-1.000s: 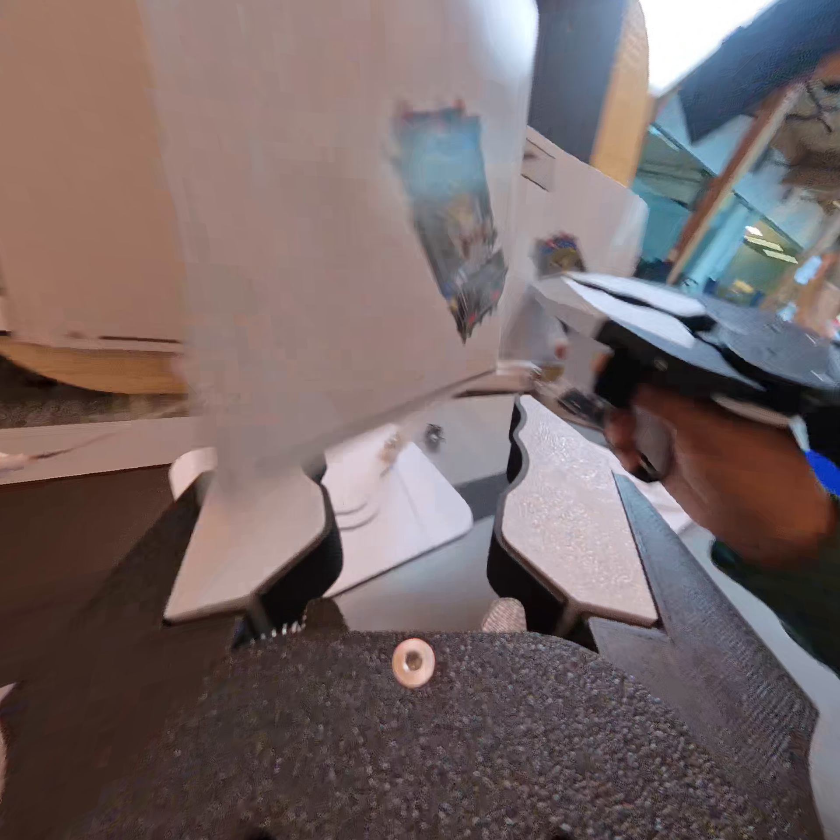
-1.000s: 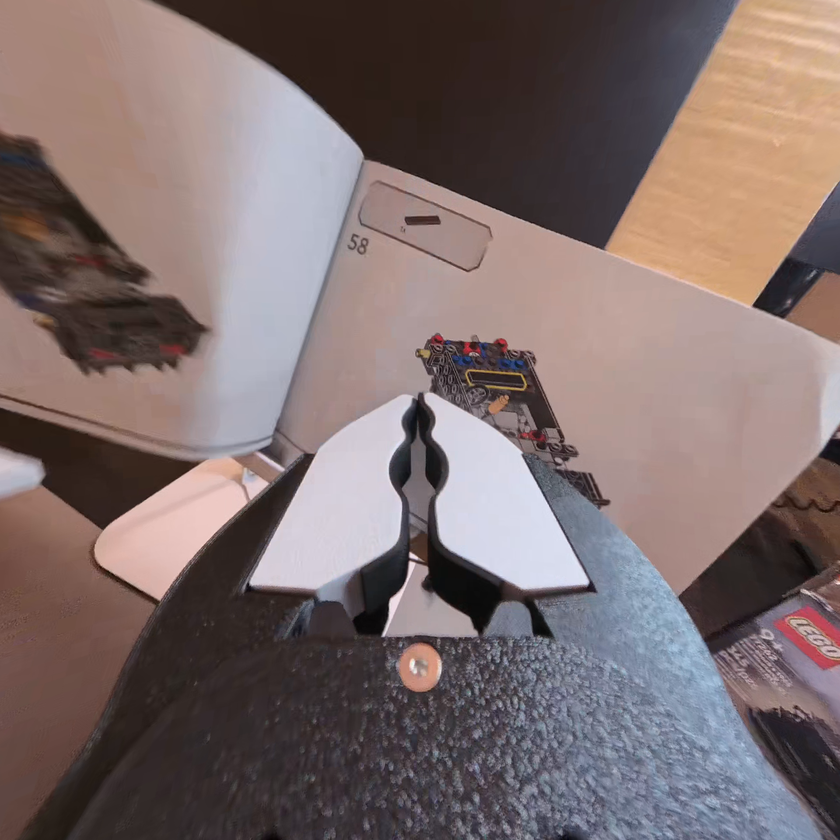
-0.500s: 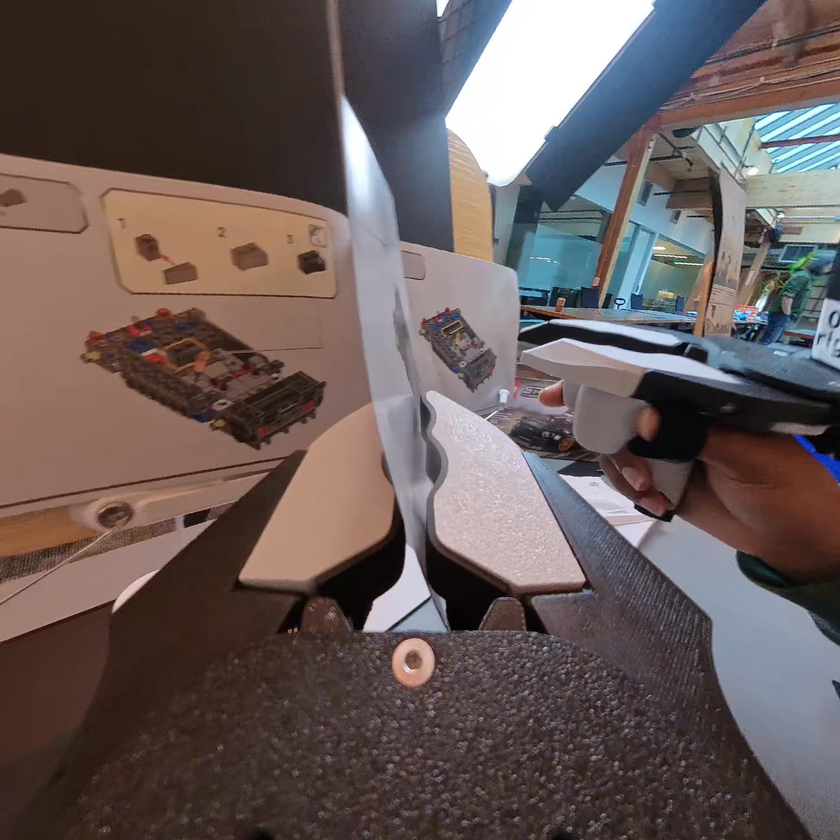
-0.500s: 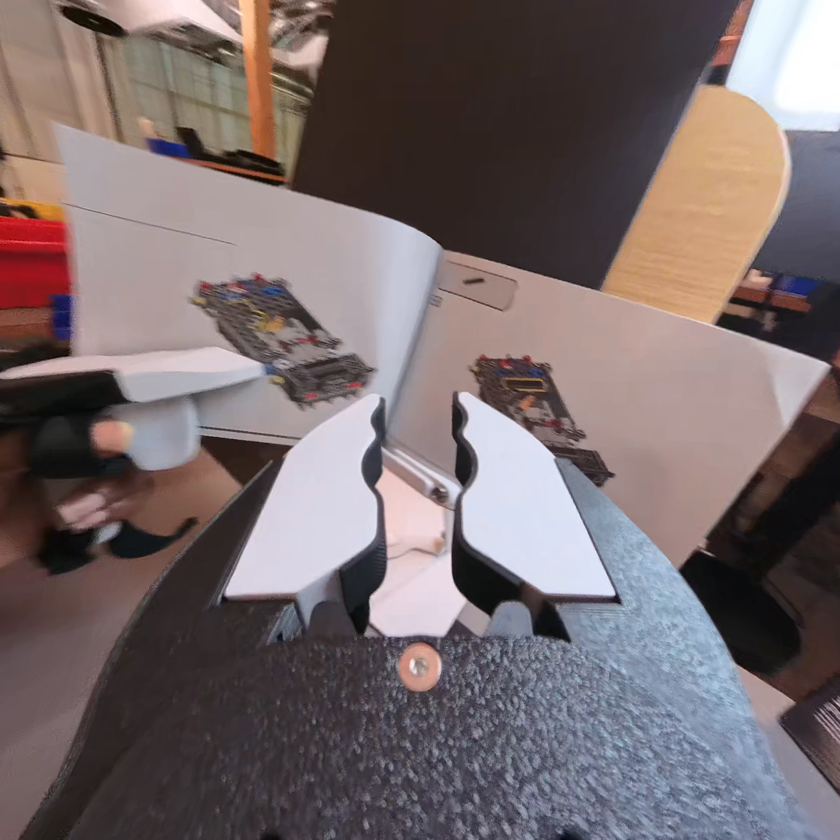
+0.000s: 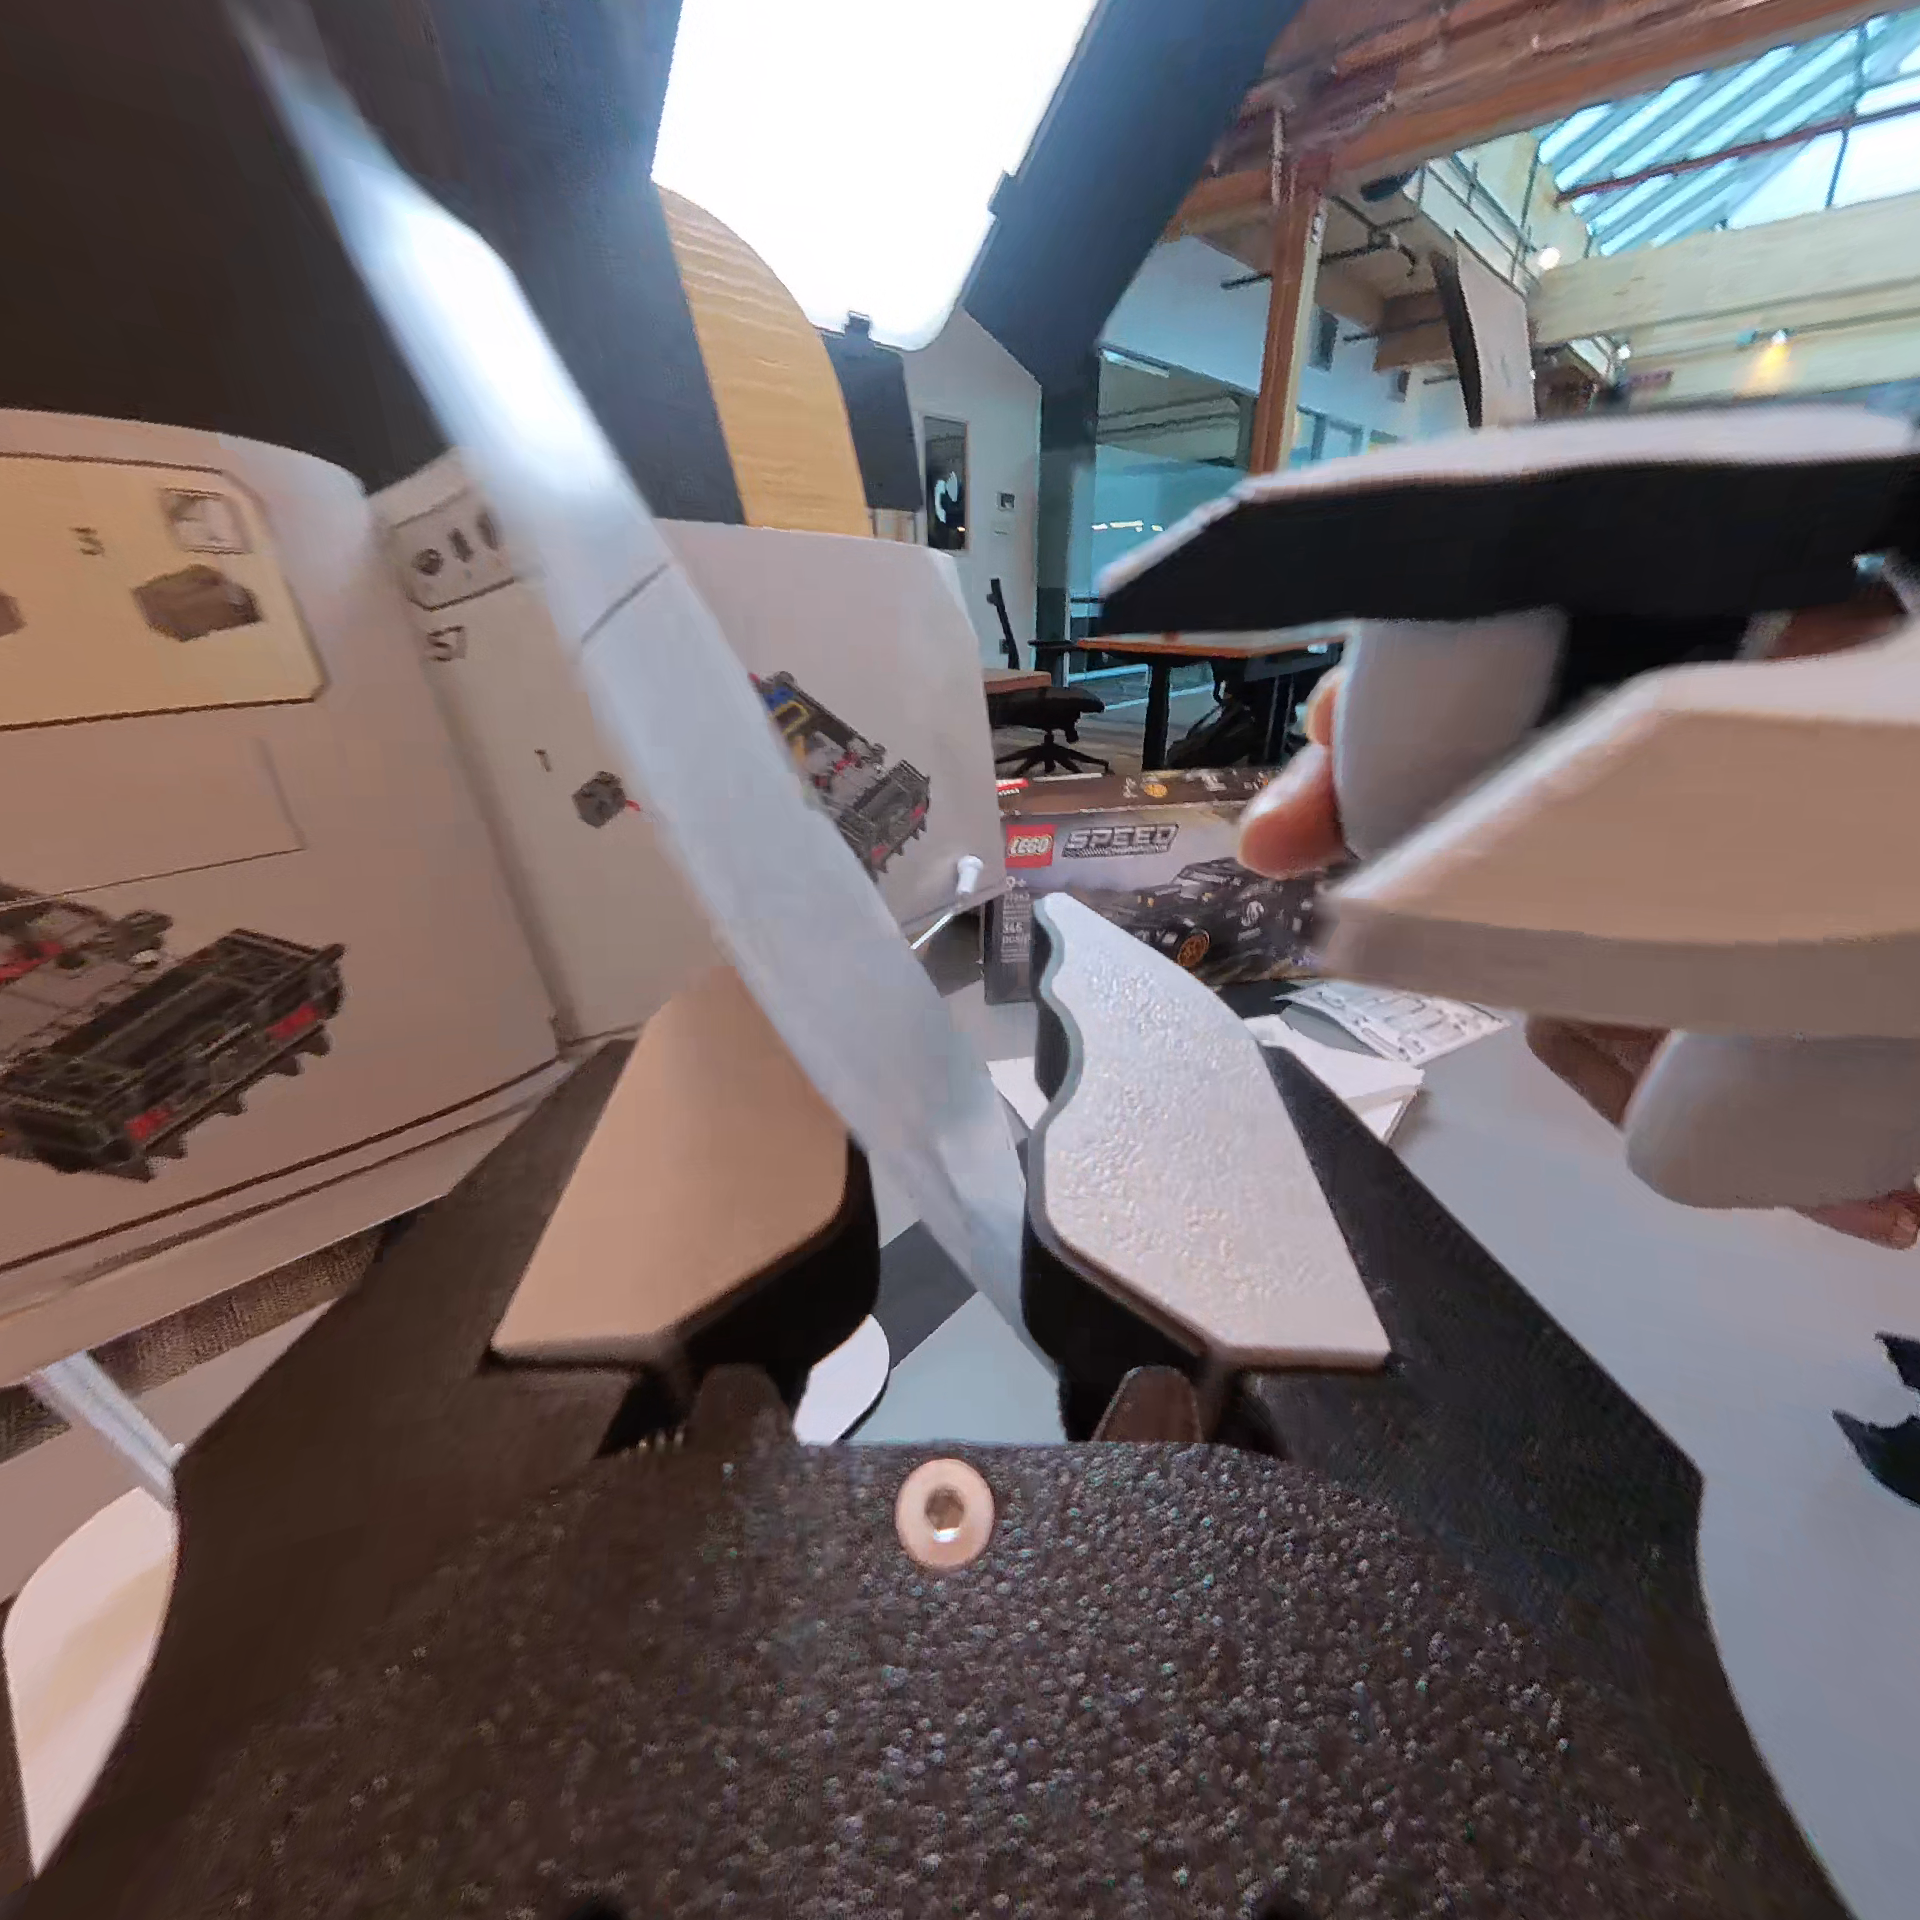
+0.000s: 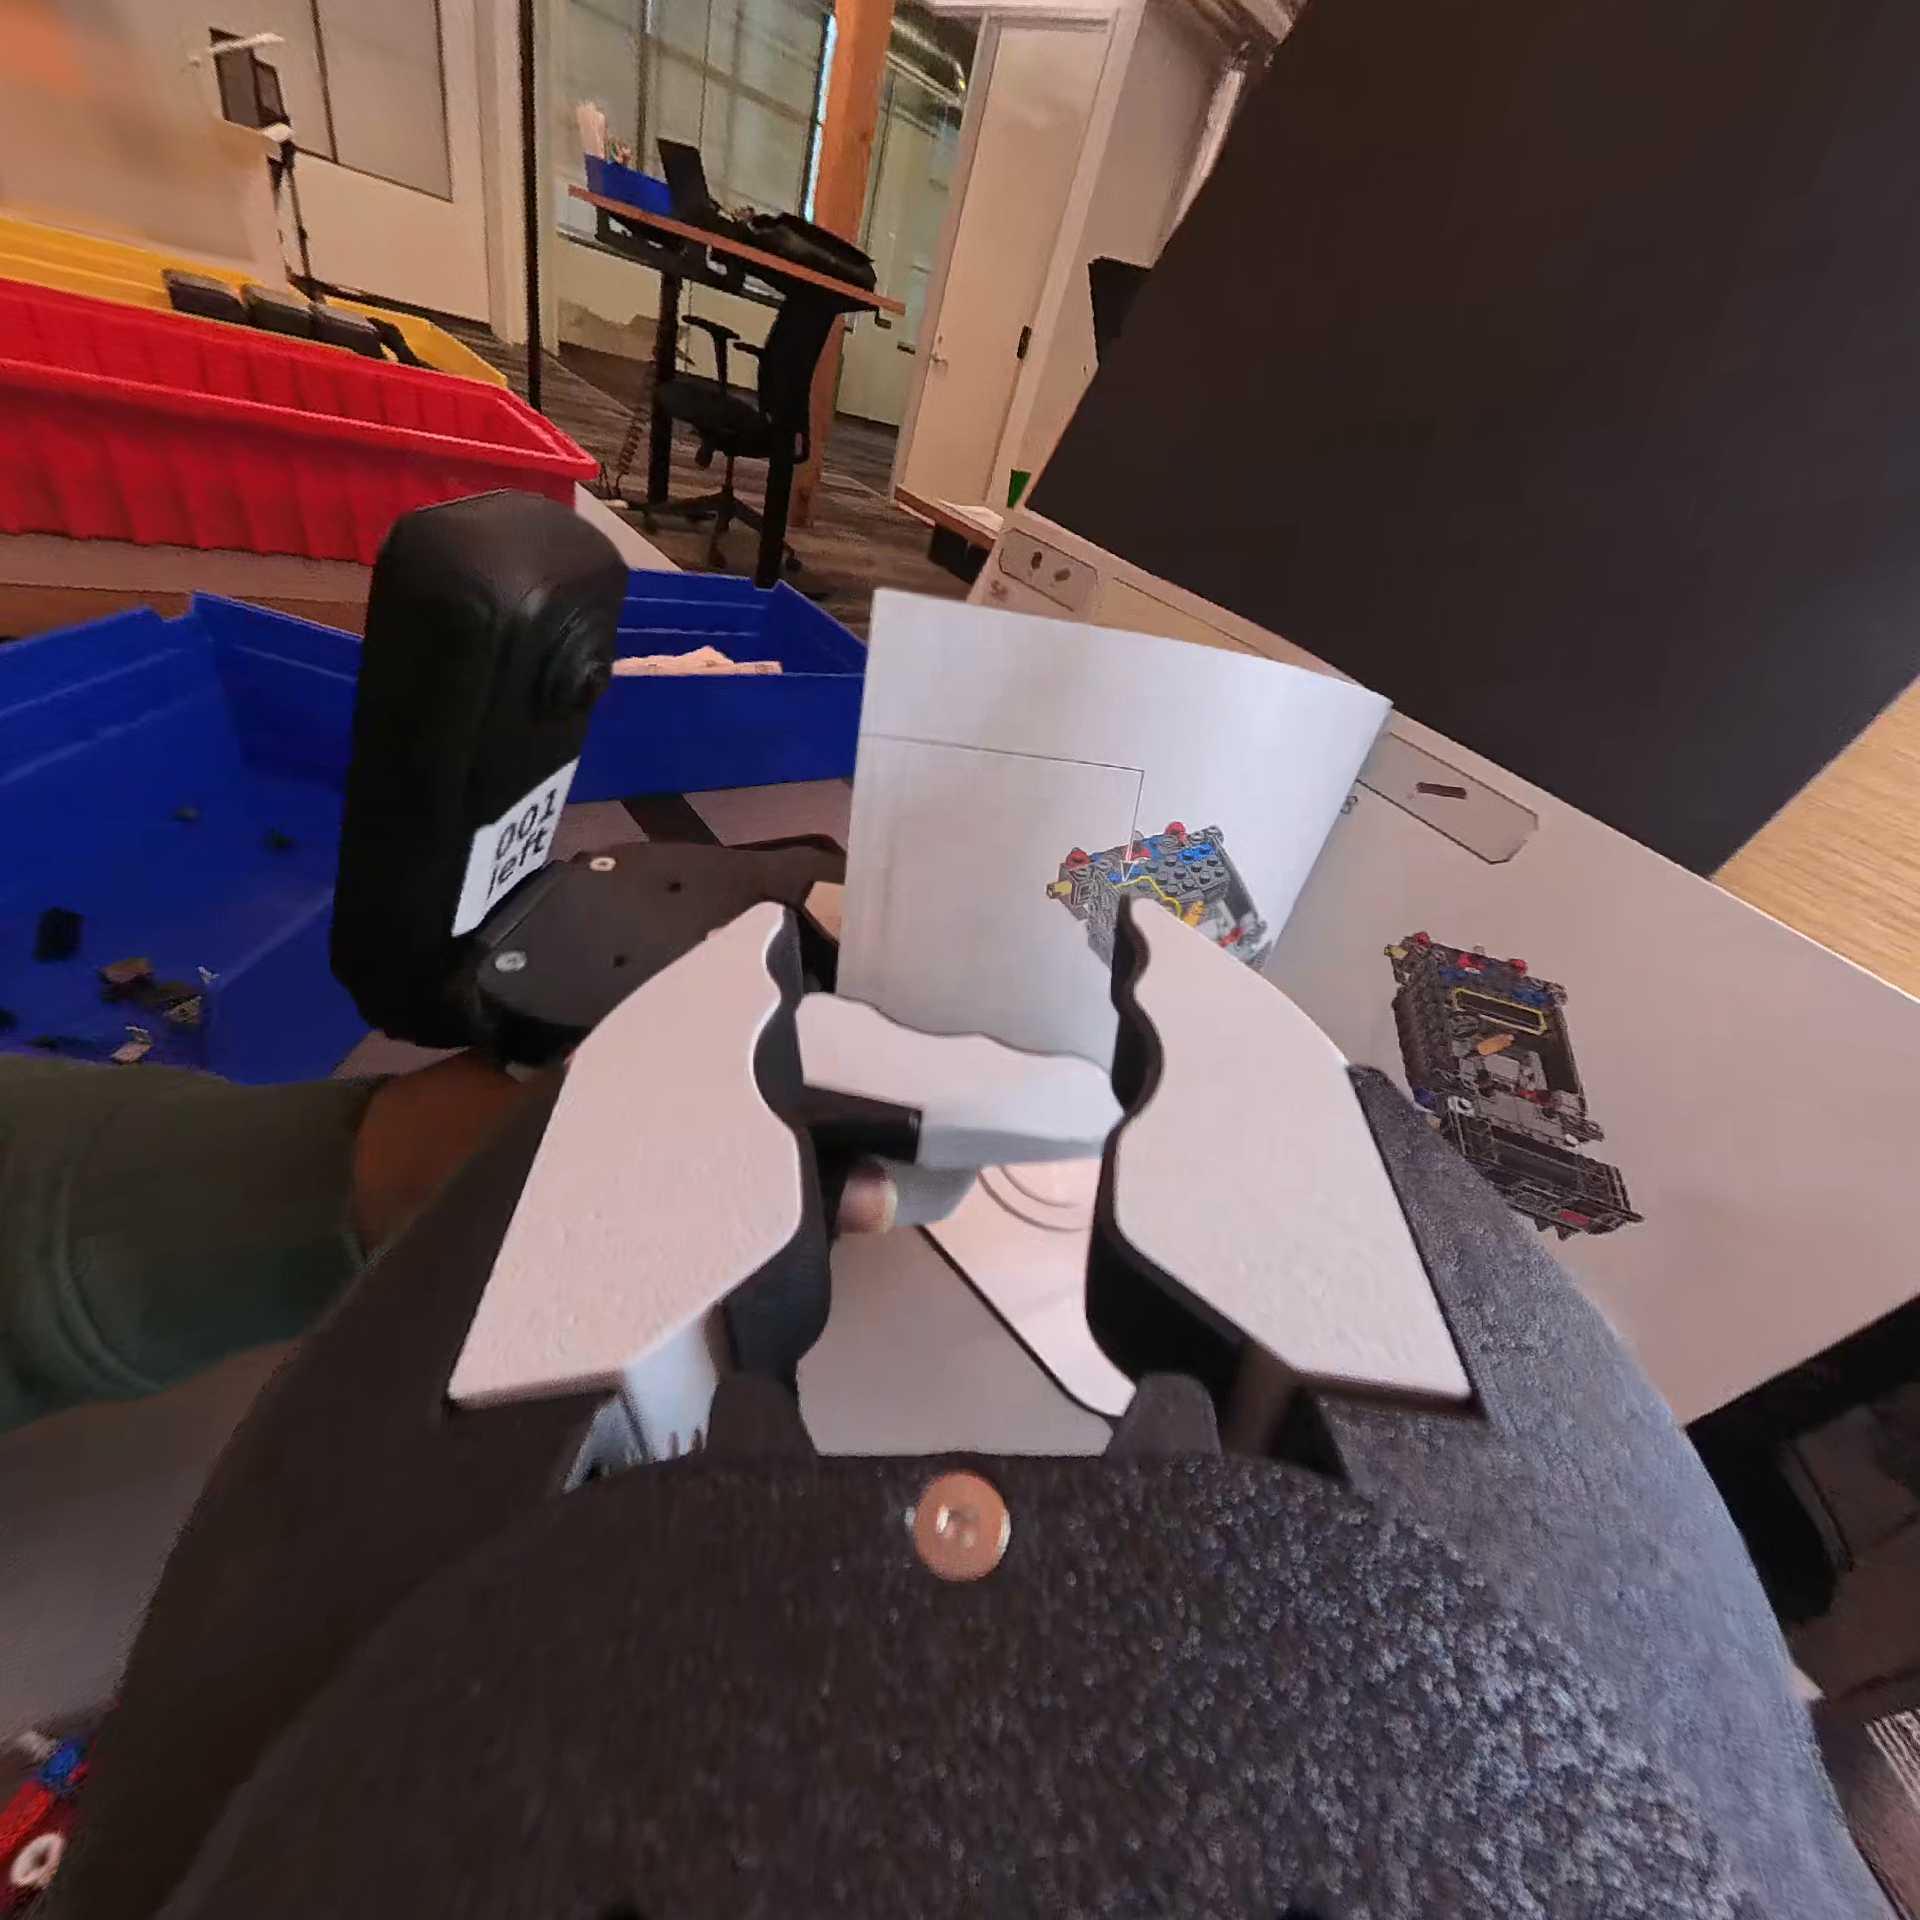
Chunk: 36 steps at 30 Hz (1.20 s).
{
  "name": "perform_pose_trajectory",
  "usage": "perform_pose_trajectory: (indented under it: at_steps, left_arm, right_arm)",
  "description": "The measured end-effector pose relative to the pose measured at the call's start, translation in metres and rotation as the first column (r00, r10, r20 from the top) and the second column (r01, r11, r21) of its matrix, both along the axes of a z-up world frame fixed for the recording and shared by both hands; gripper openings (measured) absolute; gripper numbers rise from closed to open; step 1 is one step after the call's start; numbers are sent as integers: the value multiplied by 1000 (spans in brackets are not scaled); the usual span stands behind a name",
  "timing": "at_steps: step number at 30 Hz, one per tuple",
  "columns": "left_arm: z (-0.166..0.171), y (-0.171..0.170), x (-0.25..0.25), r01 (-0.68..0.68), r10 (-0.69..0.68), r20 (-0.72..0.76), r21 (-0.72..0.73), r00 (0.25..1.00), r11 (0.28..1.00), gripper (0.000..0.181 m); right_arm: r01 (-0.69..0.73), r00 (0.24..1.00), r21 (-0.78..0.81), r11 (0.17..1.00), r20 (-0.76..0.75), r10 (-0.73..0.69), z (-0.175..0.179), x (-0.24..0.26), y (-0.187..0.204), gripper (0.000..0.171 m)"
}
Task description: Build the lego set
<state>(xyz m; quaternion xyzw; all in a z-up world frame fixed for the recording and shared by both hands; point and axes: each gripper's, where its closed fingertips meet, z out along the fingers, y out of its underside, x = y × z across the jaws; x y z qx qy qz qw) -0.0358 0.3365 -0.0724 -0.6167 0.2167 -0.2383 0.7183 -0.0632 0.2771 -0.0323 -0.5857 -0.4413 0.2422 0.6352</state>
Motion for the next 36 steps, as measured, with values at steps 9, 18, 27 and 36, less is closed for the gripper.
perform_pose_trajectory:
  at_steps: [9,18,27,36]
  left_arm:
    - [-27,-11,49,119,-113,-267,7,957,993,57]
    - [-30,-17,46,106,-88,-295,45,952,993,53]
    - [-6,28,11,-75,64,-282,-28,957,997,49]
    - [-10,41,1,-124,106,-317,-40,943,991,46]
  right_arm:
    - [135,976,21,991,171,-136,-16,3,24,66]
    - [367,891,163,916,223,-397,-9,59,102,0]
    - [294,935,8,956,205,-289,-20,65,151,0]
    - [-378,911,-230,897,-265,316,33,36,73,19]
